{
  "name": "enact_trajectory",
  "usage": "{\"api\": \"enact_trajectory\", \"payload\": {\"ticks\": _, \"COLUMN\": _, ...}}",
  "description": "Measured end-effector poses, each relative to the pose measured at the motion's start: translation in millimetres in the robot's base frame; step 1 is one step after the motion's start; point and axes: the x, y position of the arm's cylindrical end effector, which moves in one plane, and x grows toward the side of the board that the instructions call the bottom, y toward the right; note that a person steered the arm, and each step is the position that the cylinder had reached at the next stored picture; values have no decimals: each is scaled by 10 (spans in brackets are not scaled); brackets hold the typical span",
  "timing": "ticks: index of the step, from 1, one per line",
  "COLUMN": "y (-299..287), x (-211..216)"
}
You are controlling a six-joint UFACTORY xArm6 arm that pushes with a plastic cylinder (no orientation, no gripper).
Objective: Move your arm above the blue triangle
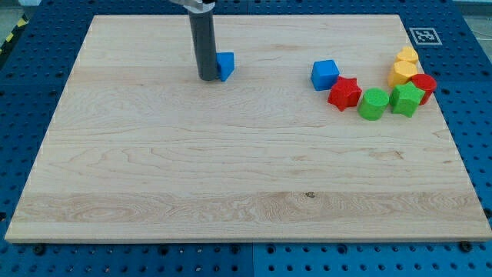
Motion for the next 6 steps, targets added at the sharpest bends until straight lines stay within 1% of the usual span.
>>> {"api": "enact_trajectory", "payload": {"ticks": 1, "y": 470, "x": -245}}
{"api": "enact_trajectory", "payload": {"ticks": 2, "y": 746, "x": -290}}
{"api": "enact_trajectory", "payload": {"ticks": 3, "y": 349, "x": -290}}
{"api": "enact_trajectory", "payload": {"ticks": 4, "y": 131, "x": -520}}
{"api": "enact_trajectory", "payload": {"ticks": 5, "y": 284, "x": -905}}
{"api": "enact_trajectory", "payload": {"ticks": 6, "y": 850, "x": -962}}
